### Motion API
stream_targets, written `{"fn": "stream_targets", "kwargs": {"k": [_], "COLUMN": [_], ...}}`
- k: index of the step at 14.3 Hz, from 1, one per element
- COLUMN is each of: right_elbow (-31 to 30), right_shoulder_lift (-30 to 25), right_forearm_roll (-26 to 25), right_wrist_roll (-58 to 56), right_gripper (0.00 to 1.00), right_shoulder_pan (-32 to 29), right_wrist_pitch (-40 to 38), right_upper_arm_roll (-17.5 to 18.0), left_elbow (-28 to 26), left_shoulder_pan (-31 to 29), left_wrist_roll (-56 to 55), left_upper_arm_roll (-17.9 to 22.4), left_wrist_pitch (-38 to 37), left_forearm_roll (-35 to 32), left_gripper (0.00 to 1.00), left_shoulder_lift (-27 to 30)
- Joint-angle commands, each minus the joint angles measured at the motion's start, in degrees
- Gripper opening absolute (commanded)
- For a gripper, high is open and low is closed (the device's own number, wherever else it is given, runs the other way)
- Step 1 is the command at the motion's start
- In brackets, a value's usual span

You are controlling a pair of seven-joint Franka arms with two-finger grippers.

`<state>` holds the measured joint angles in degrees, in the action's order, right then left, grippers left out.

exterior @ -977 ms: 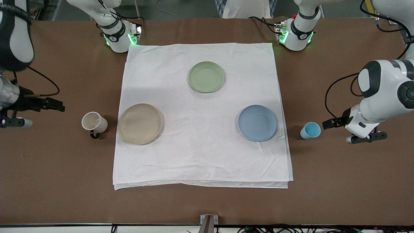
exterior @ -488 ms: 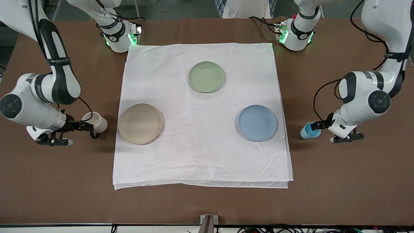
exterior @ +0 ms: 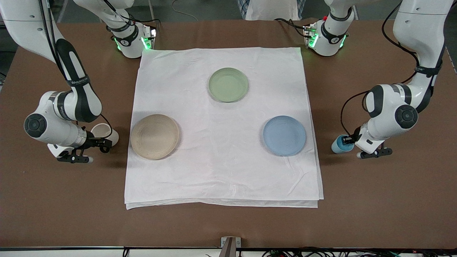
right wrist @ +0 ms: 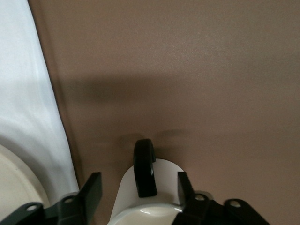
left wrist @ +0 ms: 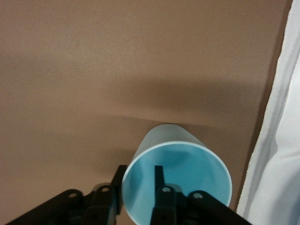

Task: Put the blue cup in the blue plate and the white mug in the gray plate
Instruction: 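Grasp the blue cup with the left gripper while the right gripper grasps the mug, then carry the cup onto the blue plate while the right gripper carries the mug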

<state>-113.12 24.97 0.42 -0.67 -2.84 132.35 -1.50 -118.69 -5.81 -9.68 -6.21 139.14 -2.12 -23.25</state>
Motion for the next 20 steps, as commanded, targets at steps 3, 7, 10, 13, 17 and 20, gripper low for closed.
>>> {"fn": "stream_targets", "kwargs": {"k": [3,7,10,13,17,20], "right_elbow": [-0.7,2.3,2.4,-2.1,-7.4,-6.4], "right_shoulder_lift": [-0.5,-2.1,-6.4,-8.4,-7.9,-6.9], "right_forearm_roll": [0.6,0.8,3.5,7.6,7.6,6.9], "right_wrist_roll": [0.5,4.9,12.7,22.8,28.7,28.1], "right_gripper": [0.00,0.00,0.00,0.00,0.00,0.23], "right_shoulder_pan": [-0.4,0.4,5.1,13.3,20.0,19.7], "right_wrist_pitch": [-0.1,-7.3,-11.6,-6.3,5.0,4.8], "right_upper_arm_roll": [0.3,0.6,1.1,1.1,1.0,0.9], "left_elbow": [0.1,1.4,1.3,1.0,-0.1,-1.2], "left_shoulder_pan": [0.6,1.1,1.2,4.2,6.7,7.5], "left_wrist_roll": [0.1,-10.3,-19.3,-26.4,-30.8,-32.3], "left_upper_arm_roll": [-0.8,-8.7,-13.6,-14.9,-14.9,-14.8], "left_wrist_pitch": [-2.3,-11.6,-11.7,-10.9,-7.8,-3.4], "left_forearm_roll": [-0.9,-0.9,-0.9,-0.9,-0.9,-0.9], "left_gripper": [0.00,0.00,0.00,0.00,0.00,0.00], "left_shoulder_lift": [6.4,10.7,9.8,7.7,5.2,2.8]}}
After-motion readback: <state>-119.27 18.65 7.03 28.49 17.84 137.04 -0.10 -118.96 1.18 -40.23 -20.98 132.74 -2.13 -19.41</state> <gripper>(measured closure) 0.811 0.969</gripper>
